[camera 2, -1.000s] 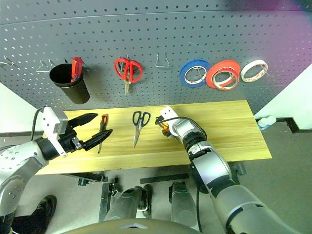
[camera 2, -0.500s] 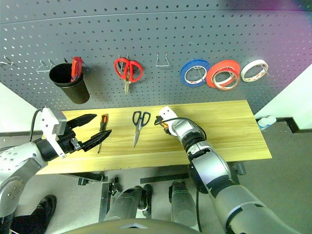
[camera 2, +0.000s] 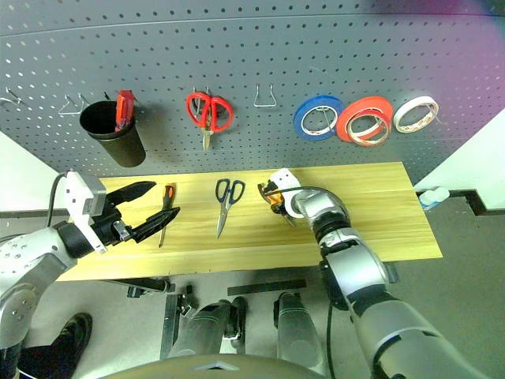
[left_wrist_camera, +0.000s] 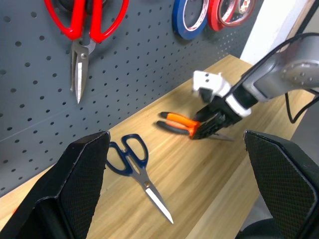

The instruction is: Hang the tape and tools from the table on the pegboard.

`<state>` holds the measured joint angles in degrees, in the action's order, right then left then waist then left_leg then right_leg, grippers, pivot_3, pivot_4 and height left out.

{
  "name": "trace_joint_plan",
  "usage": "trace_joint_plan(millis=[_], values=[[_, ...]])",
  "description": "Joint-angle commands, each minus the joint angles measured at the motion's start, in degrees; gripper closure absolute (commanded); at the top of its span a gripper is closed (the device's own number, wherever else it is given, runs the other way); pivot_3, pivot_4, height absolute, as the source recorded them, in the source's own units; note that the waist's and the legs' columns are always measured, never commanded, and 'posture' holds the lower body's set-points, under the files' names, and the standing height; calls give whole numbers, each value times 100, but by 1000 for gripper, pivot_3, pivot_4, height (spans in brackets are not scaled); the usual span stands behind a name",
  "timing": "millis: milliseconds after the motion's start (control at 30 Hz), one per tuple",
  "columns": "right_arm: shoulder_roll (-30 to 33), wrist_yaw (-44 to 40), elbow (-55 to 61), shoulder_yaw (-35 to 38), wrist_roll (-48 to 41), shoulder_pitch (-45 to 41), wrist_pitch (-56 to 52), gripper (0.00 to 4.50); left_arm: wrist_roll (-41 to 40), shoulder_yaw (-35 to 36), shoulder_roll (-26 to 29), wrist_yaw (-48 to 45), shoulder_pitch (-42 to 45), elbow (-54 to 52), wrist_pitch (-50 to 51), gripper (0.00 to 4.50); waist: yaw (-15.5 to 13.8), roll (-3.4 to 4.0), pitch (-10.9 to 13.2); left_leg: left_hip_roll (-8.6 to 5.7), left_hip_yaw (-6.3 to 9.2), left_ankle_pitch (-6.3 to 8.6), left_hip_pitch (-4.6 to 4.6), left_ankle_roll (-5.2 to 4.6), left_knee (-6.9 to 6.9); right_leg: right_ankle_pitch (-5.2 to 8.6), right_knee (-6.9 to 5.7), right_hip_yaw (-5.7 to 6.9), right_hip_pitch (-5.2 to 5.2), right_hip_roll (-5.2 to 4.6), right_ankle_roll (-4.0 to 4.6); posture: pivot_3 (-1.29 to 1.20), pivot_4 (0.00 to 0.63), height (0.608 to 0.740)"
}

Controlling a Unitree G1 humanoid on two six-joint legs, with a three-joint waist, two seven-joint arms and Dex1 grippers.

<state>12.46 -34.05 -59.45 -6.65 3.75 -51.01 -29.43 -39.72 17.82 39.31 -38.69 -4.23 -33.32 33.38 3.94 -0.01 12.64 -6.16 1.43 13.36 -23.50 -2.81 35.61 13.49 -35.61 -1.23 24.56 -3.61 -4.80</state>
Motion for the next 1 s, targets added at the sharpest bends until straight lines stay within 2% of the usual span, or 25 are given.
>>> trace_joint_plan(millis=[33, 133, 300, 433, 600, 833, 1000], values=[[217, -567, 700, 157, -283, 310, 342, 2425, 17, 74, 64, -66, 133, 48, -129, 0, 2, 0, 0, 0, 0, 0, 0, 0, -3, 0, 4, 0, 0, 0, 0, -77, 208, 740], [337, -720, 1022, 218, -368, 574, 663, 2425, 58, 27, 58, -121, 229, 156, -162, 0, 13, 0, 0, 0, 0, -1, 0, 1, -21, -1, 16, 0, 3, 1, -2, -95, 201, 740], [685, -1481, 1877, 187, -559, 1305, 882, 2425, 104, -13, 96, -227, 421, 324, -192, 0, 8, 0, 0, 0, 0, -2, -2, 2, -33, -1, 27, 1, 5, 1, -3, -116, 194, 740], [862, -1651, 2295, 368, -747, 1743, 1440, 2425, 146, -6, 144, -343, 537, 496, -213, 0, 10, -2, -2, 0, -1, -1, -2, 3, -31, -2, 30, 2, 1, 1, -4, -138, 184, 740], [848, -2171, 3203, 795, -1601, 2076, 1131, 2425, 222, -26, 187, -446, 656, 696, -280, 0, 34, -3, -2, 1, -1, -4, -2, 7, -30, -2, 21, 1, 5, 2, -4, -165, 173, 740], [832, -2360, 4228, 1019, -2332, 2553, 891, 2425, 251, -71, 169, -570, 841, 922, -283, 0, 18, -9, -7, 1, -1, -5, -2, 8, -25, -2, 20, 1, 3, 2, -4, -196, 157, 740], [842, -2414, 4812, 1244, -2956, 2541, 558, 2425, 225, -93, 211, -673, 897, 1003, -203, 0, 44, -10, -10, 0, -2, -5, -2, 8, -15, -3, 13, 2, 2, 2, -5, -217, 145, 740]])
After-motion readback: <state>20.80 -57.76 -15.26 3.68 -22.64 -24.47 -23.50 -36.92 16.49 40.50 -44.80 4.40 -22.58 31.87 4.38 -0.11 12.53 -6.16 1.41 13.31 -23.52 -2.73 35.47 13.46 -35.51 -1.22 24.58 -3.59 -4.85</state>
